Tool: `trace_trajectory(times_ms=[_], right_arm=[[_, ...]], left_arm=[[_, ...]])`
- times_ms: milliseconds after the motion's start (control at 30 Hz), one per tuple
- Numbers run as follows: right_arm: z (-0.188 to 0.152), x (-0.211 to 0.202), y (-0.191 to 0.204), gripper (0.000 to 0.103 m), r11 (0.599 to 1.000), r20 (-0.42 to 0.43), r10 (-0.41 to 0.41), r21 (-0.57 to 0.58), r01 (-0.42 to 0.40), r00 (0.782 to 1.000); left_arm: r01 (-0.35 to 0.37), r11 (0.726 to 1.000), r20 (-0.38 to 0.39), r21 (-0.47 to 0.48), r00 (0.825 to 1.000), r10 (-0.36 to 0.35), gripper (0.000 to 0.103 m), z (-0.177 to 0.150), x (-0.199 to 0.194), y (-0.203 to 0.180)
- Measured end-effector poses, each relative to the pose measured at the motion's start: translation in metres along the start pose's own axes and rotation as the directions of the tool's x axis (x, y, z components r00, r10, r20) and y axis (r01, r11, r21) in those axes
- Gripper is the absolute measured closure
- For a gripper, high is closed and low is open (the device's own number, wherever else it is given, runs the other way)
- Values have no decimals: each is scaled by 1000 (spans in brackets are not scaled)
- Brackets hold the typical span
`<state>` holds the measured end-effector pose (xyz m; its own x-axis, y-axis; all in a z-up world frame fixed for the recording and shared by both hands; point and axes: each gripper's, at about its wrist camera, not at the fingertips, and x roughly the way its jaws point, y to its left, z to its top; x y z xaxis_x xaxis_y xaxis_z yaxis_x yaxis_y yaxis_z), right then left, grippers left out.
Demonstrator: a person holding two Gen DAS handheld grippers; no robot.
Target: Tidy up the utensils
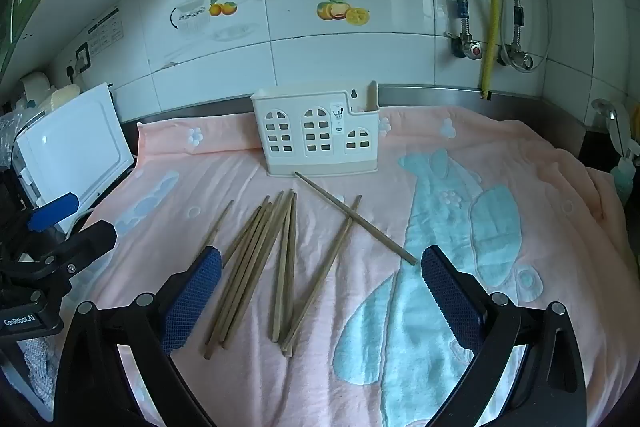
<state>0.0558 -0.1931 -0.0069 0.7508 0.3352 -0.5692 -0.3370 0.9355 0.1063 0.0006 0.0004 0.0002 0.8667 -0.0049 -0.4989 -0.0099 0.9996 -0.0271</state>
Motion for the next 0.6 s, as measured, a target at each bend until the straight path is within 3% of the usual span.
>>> trace_trajectory(times_ms=[600], right_arm=[[0,0,1,6,1000,0,0,-3,0,1000]], left_arm=[[-7,1000,8,5,1000,7,5,2,-5,11]])
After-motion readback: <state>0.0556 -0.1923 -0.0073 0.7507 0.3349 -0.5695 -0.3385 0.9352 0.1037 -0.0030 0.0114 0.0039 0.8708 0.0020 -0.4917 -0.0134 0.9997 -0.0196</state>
